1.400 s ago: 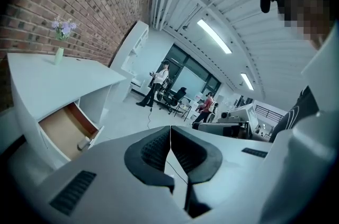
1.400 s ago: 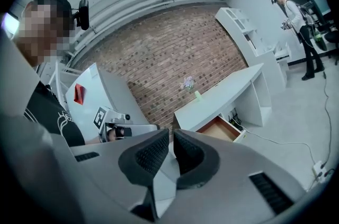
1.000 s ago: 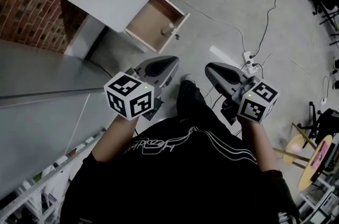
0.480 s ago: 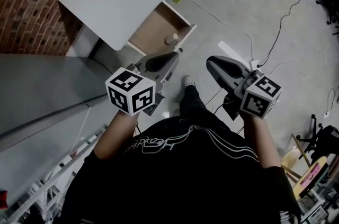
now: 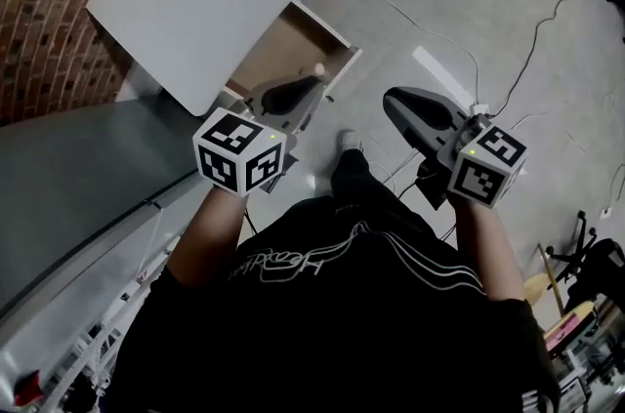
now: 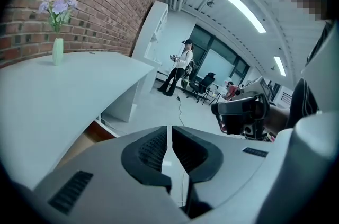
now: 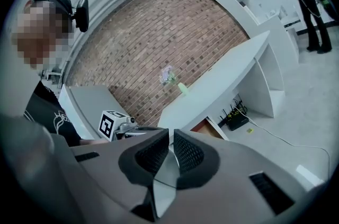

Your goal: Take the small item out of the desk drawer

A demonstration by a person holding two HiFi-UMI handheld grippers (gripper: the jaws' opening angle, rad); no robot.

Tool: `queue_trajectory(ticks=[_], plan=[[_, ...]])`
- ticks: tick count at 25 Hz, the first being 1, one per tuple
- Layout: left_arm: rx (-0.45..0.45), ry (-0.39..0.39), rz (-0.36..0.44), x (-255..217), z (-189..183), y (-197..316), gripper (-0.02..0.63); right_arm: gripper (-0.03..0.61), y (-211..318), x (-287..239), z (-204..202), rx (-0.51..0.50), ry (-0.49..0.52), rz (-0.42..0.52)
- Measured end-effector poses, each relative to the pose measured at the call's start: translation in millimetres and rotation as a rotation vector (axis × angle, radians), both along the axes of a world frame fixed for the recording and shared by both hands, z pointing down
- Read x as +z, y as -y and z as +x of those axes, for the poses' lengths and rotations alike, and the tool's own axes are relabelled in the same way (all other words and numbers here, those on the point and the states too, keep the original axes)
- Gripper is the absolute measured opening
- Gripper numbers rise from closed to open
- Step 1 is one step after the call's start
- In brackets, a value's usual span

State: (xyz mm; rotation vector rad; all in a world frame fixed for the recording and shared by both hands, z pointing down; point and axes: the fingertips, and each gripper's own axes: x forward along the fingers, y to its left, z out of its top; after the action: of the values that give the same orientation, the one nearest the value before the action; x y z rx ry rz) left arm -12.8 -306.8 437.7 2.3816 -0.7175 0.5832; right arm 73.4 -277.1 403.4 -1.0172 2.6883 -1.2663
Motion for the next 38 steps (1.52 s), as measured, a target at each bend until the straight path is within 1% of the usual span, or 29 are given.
queue_trajectory(ticks=[4,7,9,12,14,18,24,27,31,35,38], plan=[[0.019,0.049,-0.019,45,6,20,0.026,0.055,16,29,12,-0.005,-0.002,-0.039],[0.017,0.086,-0.034,80,4,34,0.029,0.055,24,51,16,-0.016,-0.005,-0.067],[0.019,0.097,-0.046,104,3,43,0.038,0.055,28,65,18,-0.013,0.001,-0.09],[0.031,0.112,-0.08,140,0,53,0.094,0.055,34,84,16,-0.008,0.015,-0.116],[0.035,0.128,-0.097,164,-4,58,0.108,0.055,37,95,13,-0.005,0.028,-0.129],[0.065,0.15,-0.147,210,-11,62,0.17,0.055,33,120,10,-0.005,0.041,-0.171],[0.102,0.222,-0.178,268,-26,71,0.207,0.055,27,155,10,-0.005,0.048,-0.23],[0.152,0.286,-0.198,299,-32,71,0.227,0.055,29,167,8,-0.001,0.061,-0.248],[0.254,0.387,-0.22,333,-40,65,0.25,0.055,30,177,4,0.004,0.092,-0.279],[0.325,0.424,-0.229,348,-41,60,0.264,0.055,28,184,7,-0.003,0.072,-0.29],[0.384,0.454,-0.229,359,-42,60,0.27,0.055,29,191,14,0.008,0.078,-0.301]])
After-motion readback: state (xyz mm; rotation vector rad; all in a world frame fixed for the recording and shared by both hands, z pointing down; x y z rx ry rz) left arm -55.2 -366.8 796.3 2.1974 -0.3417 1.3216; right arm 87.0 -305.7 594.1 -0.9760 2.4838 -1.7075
